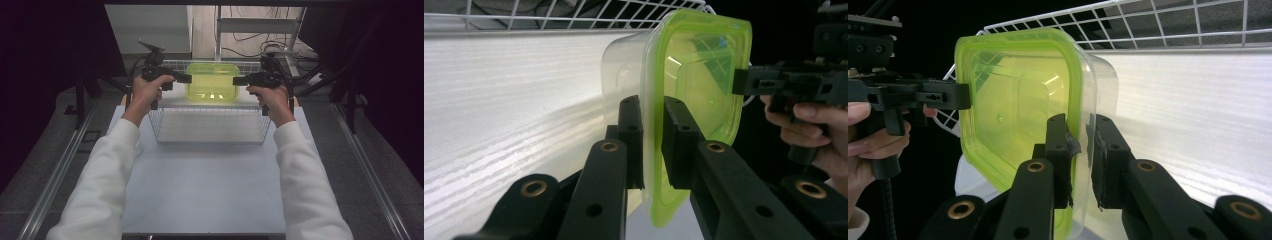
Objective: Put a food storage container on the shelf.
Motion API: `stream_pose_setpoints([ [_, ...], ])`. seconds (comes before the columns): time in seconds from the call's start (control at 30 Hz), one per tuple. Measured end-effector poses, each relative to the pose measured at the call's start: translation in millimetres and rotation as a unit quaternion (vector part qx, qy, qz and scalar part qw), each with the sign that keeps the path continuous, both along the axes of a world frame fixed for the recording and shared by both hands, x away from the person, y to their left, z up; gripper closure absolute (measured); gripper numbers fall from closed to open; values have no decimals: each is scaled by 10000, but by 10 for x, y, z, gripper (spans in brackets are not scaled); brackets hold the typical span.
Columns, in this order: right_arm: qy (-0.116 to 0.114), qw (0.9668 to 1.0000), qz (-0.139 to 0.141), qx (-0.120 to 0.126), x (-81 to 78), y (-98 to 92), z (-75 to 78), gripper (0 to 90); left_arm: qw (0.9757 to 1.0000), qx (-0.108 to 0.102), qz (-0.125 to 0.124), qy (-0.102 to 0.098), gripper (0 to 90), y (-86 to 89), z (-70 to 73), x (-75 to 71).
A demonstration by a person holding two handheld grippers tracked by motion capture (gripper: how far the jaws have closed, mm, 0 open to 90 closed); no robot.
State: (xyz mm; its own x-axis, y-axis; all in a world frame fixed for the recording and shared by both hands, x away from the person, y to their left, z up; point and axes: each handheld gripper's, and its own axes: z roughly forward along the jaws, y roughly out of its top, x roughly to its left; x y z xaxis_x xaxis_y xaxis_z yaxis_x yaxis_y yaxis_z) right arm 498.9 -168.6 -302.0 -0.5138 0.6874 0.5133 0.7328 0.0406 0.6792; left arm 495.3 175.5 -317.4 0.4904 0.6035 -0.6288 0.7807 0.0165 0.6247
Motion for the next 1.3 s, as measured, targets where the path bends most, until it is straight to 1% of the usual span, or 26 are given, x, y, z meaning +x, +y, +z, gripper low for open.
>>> stream_pose_setpoints([
  [0.03,32,10000,-32,23,19,2,-6,783,10000,-59,12,64,803,12,-14,31],
  [0.13,193,9996,-148,114,93,2,-32,771,9992,-265,151,260,798,15,-57,113],
  [0.27,419,9982,-336,258,166,7,-67,759,9972,-540,219,468,786,36,-134,213],
  [0.3,483,9977,-379,302,181,3,-81,755,9967,-593,234,493,783,37,-152,230],
  [0.33,557,9966,-463,405,213,2,-114,747,9963,-617,252,539,773,40,-167,245],
  [0.37,557,9966,-463,405,213,2,-114,747,9958,-657,274,578,773,38,-185,260],
  [0.4,608,9957,-524,459,230,5,-133,743,9955,-667,296,608,768,35,-200,274],
  [0.47,677,9943,-619,534,262,10,-174,733,9949,-708,310,653,752,39,-232,297],
  [0.57,681,9928,-738,660,284,18,-216,725,9944,-802,280,623,736,52,-270,310],
  [0.73,660,9924,-787,675,280,21,-224,723,9949,-775,270,584,730,50,-269,307],
  [0.8,667,9922,-806,682,278,21,-224,723,9959,-700,285,500,724,43,-262,297],
  [0.83,672,9921,-807,689,276,20,-225,720,9969,-563,352,424,705,35,-250,283],
  [0.87,680,9919,-817,694,273,21,-221,696,9974,-457,413,370,664,27,-239,273],
  [0.9,590,9924,-892,601,263,19,-211,597,9979,-281,549,204,578,13,-202,239],
  [0.93,590,9924,-892,601,263,19,-211,597,9979,-281,549,204,521,13,-202,239],
  [0.97,531,9924,-924,611,252,13,-200,560,9977,-248,615,105,521,12,-182,221],
  [1.0,473,9926,-944,599,234,6,-183,512,9973,-232,697,9,452,12,-155,198],
  [1.03,322,9927,-1005,577,185,-5,-130,458,9964,-177,809,-163,368,22,-98,151],
  [1.07,322,9927,-1005,577,185,-5,-130,458,9964,-177,809,-163,336,22,-98,151],
  [1.1,241,9931,-1000,563,162,-9,-104,444,9957,-163,860,-294,336,39,-51,110],
  [1.13,117,9938,-963,539,115,-12,-54,427,9950,-168,888,-415,308,56,-14,73],
  [1.17,-190,9948,-910,419,6,-19,43,408,9945,-132,881,-549,284,76,28,21],
  [1.2,-190,9948,-910,419,6,-19,43,408,9942,-88,867,-624,284,83,52,-12],
  [1.23,-309,9952,-863,345,-33,-26,72,401,9937,0,837,-739,279,90,80,-60],
  [1.27,-550,9956,-750,134,-137,-47,137,378,9916,294,791,-982,268,93,118,-183],
  [1.3,-550,9956,-750,134,-137,-47,137,378,9916,294,791,-982,268,93,118,-183],
])
